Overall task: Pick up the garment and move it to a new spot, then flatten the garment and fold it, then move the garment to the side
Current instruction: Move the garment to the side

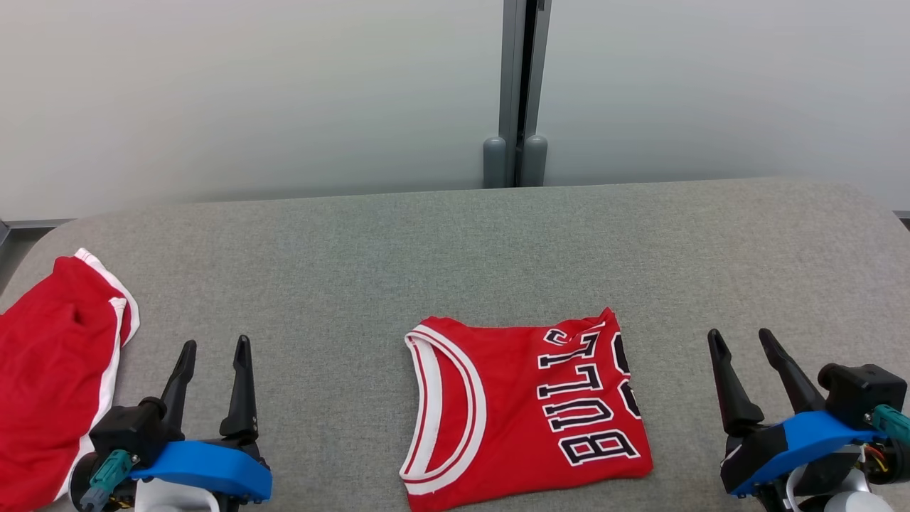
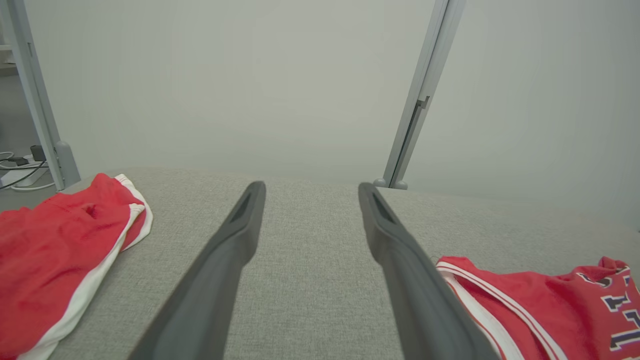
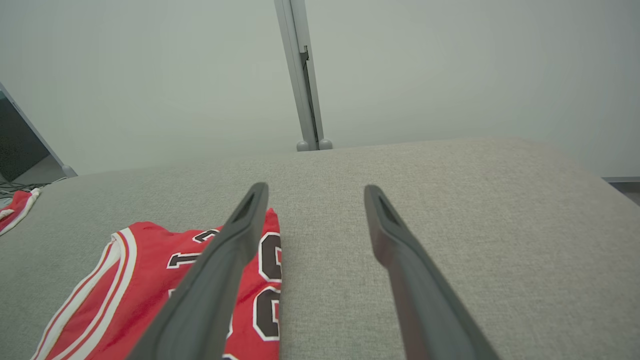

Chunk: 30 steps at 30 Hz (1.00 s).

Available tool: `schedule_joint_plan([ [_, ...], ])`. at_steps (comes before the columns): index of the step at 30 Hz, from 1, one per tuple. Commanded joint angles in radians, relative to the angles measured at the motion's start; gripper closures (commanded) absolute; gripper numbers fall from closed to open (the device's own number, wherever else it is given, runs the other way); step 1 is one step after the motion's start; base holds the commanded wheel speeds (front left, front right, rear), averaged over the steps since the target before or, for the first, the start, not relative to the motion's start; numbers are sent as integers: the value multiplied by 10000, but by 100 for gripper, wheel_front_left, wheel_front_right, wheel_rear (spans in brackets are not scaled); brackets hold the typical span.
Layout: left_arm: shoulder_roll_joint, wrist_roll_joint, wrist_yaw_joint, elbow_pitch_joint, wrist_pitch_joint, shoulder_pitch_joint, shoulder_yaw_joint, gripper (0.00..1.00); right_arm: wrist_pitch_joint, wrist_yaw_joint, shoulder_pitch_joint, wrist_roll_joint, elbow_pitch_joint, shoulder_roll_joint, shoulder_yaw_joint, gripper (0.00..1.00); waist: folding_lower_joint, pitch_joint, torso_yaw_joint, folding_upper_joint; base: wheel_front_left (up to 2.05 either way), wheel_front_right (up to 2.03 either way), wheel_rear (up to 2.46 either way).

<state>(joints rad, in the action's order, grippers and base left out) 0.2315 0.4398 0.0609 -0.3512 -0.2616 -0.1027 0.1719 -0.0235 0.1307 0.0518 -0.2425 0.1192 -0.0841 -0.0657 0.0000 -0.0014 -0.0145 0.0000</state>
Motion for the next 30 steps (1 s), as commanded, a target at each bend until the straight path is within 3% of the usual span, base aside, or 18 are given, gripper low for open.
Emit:
schedule_joint_plan([
  [1, 3, -41, 20, -15, -43, 45, -55, 0, 56, 1, -167, 2, 24, -45, 20, 0, 0, 3, -5, 0, 0, 0, 0],
  [12, -62, -98, 120, -115, -43, -151, -80, 0, -284, 1, 329, 90, 434, -58, 435, 0, 0, 35, 50, 0, 0, 0, 0],
  [22, -122, -187, 213, -39, -43, -484, -25, 0, -3068, 1, 2113, 33, 2947, 236, 898, 0, 0, 548, 286, 0, 0, 0, 0],
  [30, -217, -303, 290, -15, -44, -874, 86, 0, -3831, 1, 3284, 478, 4975, 308, 729, 0, 0, 1053, 753, 0, 0, 0, 0],
])
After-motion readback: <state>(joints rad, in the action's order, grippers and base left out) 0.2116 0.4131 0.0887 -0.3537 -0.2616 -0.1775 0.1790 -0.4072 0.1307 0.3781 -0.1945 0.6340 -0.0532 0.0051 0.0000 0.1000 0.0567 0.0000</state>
